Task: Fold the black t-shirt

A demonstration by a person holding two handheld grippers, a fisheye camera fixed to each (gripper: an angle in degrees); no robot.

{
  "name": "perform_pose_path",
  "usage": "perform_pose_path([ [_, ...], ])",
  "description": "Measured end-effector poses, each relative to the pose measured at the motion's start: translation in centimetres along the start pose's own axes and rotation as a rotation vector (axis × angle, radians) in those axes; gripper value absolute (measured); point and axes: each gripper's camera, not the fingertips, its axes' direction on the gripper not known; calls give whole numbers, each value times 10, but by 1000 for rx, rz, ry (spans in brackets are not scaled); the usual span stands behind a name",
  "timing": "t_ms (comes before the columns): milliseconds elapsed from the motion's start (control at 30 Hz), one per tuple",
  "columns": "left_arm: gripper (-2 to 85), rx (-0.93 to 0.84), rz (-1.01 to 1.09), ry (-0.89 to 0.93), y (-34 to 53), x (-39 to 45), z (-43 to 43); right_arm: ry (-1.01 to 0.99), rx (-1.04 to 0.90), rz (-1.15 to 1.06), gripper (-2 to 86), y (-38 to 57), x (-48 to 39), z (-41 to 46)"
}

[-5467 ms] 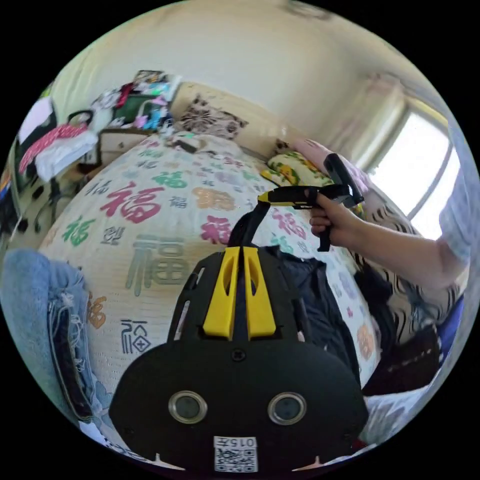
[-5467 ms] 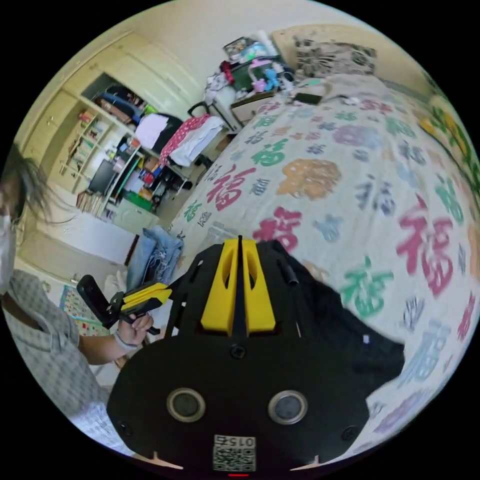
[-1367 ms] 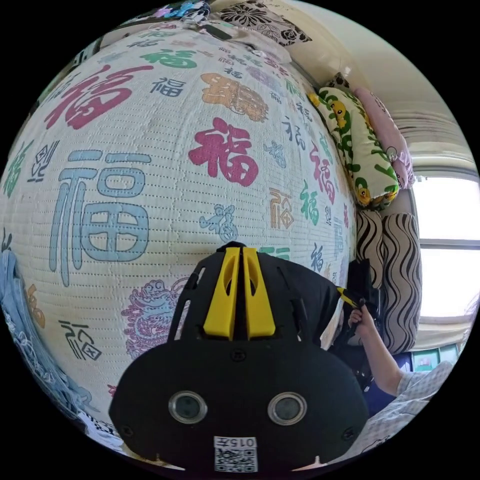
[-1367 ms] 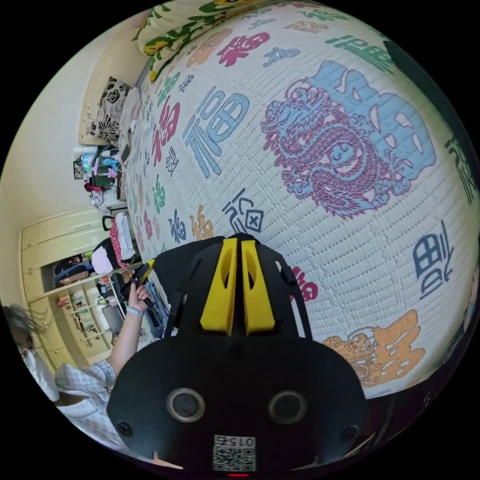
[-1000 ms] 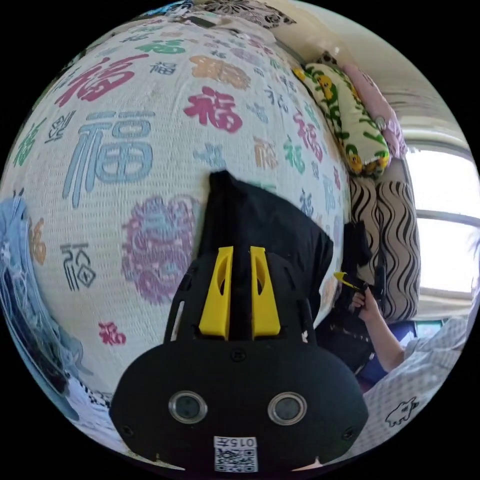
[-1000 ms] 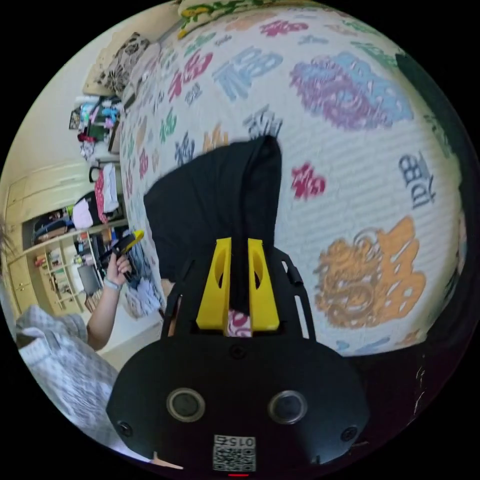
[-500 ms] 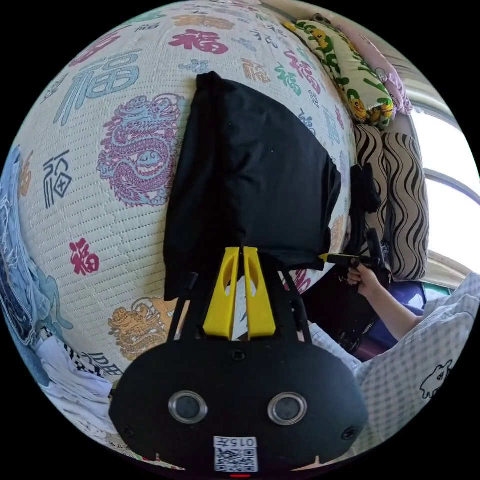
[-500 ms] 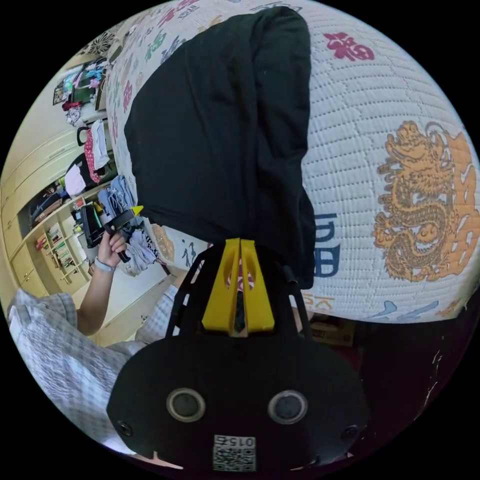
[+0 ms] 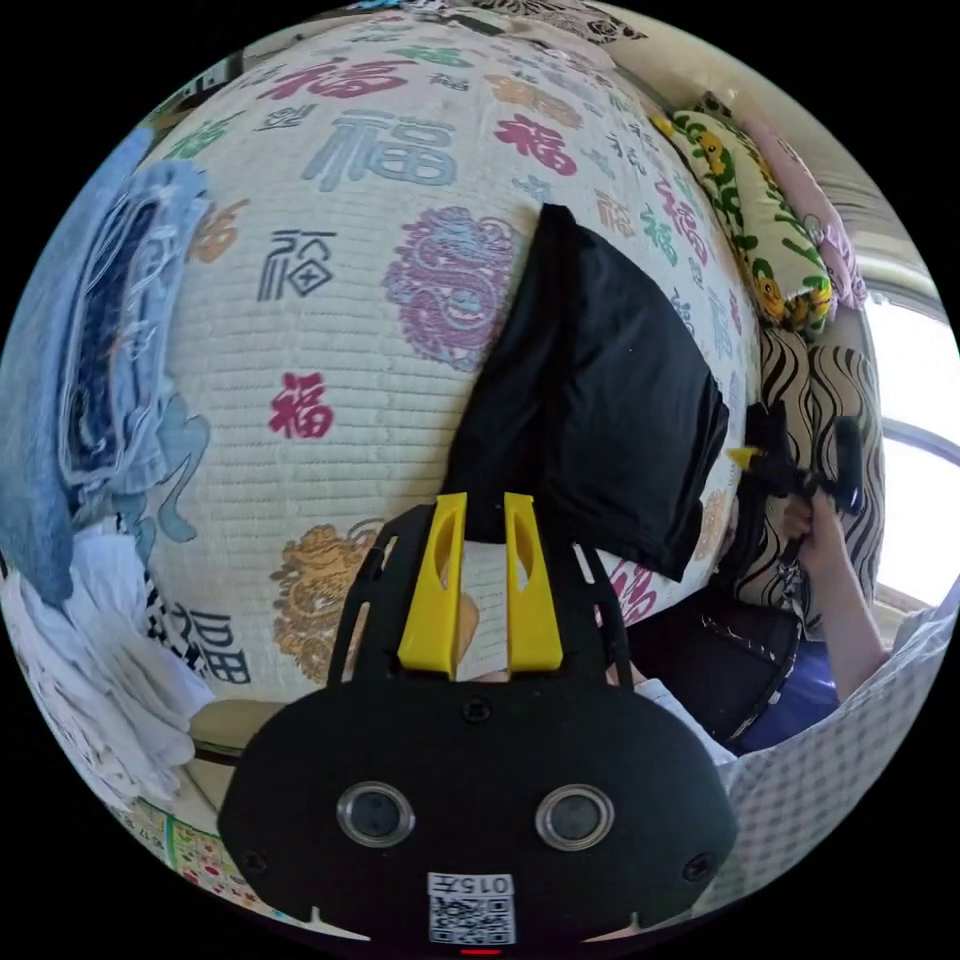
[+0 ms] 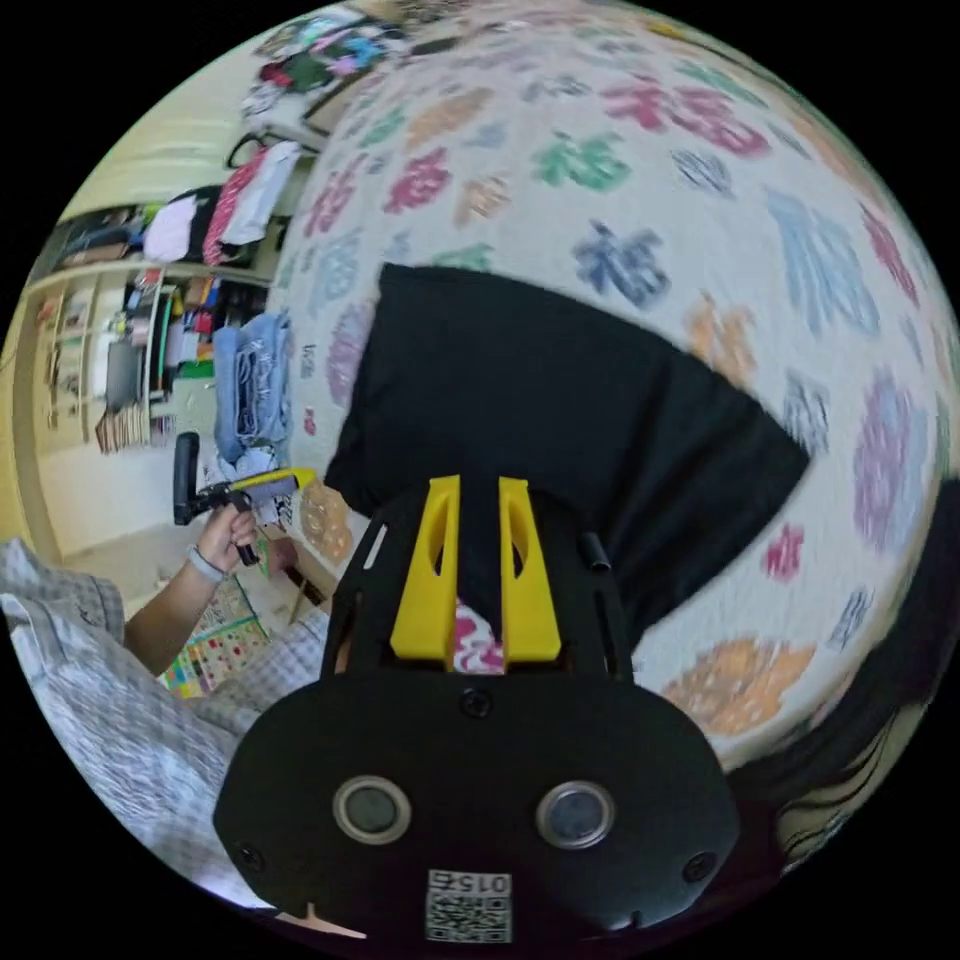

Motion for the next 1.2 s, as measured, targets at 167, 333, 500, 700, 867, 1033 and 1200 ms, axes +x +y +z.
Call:
perform_pose_path([
  [167,71,-14,-43,57,25,-11,20,65,-41,-192,82,-127,-65,21],
  [333,68,30,-65,63,40,-1,30,127,-142,-219,101,-226,-102,57],
  [500,18,-25,-39,138,56,10,52,261,-267,-201,39,-263,-105,92],
  [700,-5,91,25,199,95,37,30,92,-134,-237,8,-238,-85,34],
  [867,-7,193,308,242,142,118,2,-161,139,-200,5,-145,-10,-65],
  [1033,-6,132,594,332,189,233,39,-378,339,-90,8,-23,121,-127],
  [1200,-2,43,765,302,214,329,132,-372,404,94,18,45,231,-112],
])
